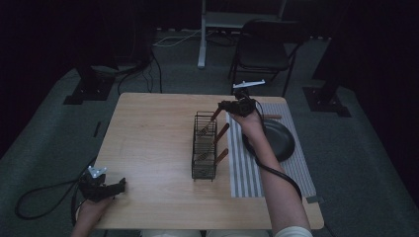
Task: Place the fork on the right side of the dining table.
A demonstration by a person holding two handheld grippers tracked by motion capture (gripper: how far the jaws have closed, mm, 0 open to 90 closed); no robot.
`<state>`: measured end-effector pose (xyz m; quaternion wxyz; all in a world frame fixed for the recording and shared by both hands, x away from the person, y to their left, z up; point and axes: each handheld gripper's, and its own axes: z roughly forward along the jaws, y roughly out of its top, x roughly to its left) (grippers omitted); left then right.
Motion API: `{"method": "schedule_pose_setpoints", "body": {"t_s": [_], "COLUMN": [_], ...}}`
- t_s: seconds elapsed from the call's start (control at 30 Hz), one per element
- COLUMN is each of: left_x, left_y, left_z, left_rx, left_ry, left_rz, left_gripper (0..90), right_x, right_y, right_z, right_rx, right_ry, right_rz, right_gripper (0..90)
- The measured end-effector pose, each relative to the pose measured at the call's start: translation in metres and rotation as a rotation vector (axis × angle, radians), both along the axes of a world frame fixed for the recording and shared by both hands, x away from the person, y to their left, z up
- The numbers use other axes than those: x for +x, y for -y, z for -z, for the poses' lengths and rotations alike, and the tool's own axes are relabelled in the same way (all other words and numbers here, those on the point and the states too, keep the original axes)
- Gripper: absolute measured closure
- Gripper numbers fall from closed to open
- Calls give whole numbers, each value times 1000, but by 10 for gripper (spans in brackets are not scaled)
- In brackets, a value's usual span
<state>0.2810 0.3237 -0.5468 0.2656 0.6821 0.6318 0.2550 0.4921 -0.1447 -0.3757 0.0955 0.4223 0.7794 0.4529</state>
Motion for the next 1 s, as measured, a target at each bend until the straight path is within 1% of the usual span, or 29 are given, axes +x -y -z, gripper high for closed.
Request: {"method": "schedule_pose_setpoints", "body": {"t_s": [0.1,0.17,0.27,0.33,0.47,0.5,0.63,0.67,0.8,0.87,0.9,1.0], "left_x": [0,0,0,0,0,0,0,0,0,0,0,0], "left_y": [0,0,0,0,0,0,0,0,0,0,0,0], "left_z": [0,0,0,0,0,0,0,0,0,0,0,0], "left_rx": [0,0,0,0,0,0,0,0,0,0,0,0], "left_ry": [0,0,0,0,0,0,0,0,0,0,0,0], "left_rz": [0,0,0,0,0,0,0,0,0,0,0,0], "left_gripper": [2,2,2,2,2,2,2,2,2,2,2,2], "right_x": [-2,-4,-6,-10,-15,-17,-24,-24,-35,-39,-39,-46], "right_y": [-2,-4,-6,-11,-13,-12,-10,-10,-4,-1,-1,5], "right_z": [-2,-3,-4,-7,-14,-16,-24,-24,-36,-41,-41,-51], "right_rx": [3,18,17,6,8,12,0,0,10,21,21,39], "right_ry": [6,8,13,36,59,60,90,90,118,127,127,145], "right_rz": [-16,-34,-50,-57,-64,-69,-69,-69,-69,-70,-70,-66], "right_gripper": [780,794,805,806,807,807,807,807,807,807,807,807]}}
